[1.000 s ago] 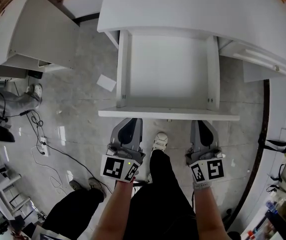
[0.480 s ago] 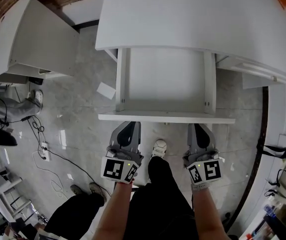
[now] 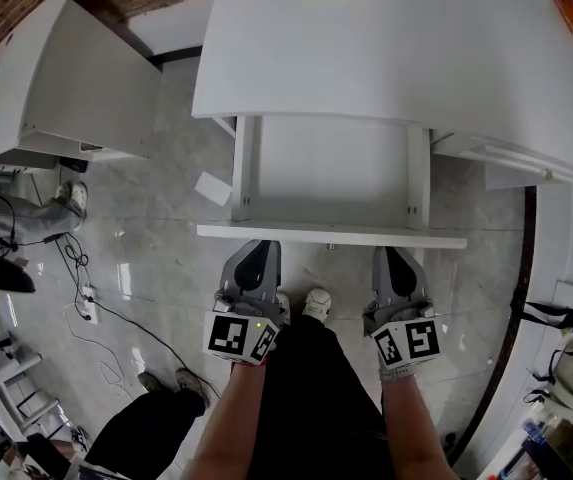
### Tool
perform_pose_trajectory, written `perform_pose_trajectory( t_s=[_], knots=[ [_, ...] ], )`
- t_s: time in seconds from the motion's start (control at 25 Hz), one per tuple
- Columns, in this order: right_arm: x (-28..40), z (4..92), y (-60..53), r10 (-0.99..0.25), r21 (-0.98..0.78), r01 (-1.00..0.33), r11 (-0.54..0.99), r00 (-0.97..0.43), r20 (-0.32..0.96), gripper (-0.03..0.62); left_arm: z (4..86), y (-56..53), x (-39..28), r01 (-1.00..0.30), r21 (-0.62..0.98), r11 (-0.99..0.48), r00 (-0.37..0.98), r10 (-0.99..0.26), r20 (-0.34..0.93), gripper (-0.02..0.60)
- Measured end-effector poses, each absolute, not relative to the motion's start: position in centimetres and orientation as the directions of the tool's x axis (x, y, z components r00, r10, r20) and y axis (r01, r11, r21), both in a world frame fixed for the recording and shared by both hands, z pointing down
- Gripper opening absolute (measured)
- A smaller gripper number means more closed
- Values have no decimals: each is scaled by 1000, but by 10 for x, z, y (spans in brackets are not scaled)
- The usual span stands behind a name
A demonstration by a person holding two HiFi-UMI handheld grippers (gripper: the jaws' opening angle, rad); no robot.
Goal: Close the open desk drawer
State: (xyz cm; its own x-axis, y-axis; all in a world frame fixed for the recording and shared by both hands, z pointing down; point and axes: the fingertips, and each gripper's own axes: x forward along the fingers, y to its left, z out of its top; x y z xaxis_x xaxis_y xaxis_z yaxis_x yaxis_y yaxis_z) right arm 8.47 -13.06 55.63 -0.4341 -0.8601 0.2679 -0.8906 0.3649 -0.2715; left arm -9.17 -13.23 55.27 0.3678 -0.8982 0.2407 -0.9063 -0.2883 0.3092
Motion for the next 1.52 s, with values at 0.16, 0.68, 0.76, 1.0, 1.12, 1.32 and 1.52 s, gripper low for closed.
perform_pose_trajectory(
  t_s=[0.16,0.68,0.76,1.0,1.12,1.32,1.52],
  knots=[
    [84,556,-137,-860,-274,-889,367,-437,263,-2,553,-138,-92,-908,309,-284,363,-900,241,3],
    [82,556,-165,-864,-268,-893,361,-429,265,-2,552,-166,-94,-904,310,-293,371,-899,231,3],
    [82,556,-170,-866,-277,-893,354,-425,264,-2,552,-171,-94,-902,312,-297,374,-899,226,3],
    [82,556,-188,-874,-283,-900,332,-406,267,-2,552,-189,-95,-896,308,-319,395,-890,227,3],
    [83,557,-198,-879,-281,-906,317,-392,271,-2,555,-198,-94,-892,312,-326,404,-885,232,3],
    [84,558,-213,-887,-287,-913,291,-370,276,-1,552,-214,-93,-887,311,-340,421,-873,246,3],
    [82,556,-222,-892,-284,-918,277,-355,280,-1,551,-223,-95,-881,320,-349,433,-867,246,3]
  ],
)
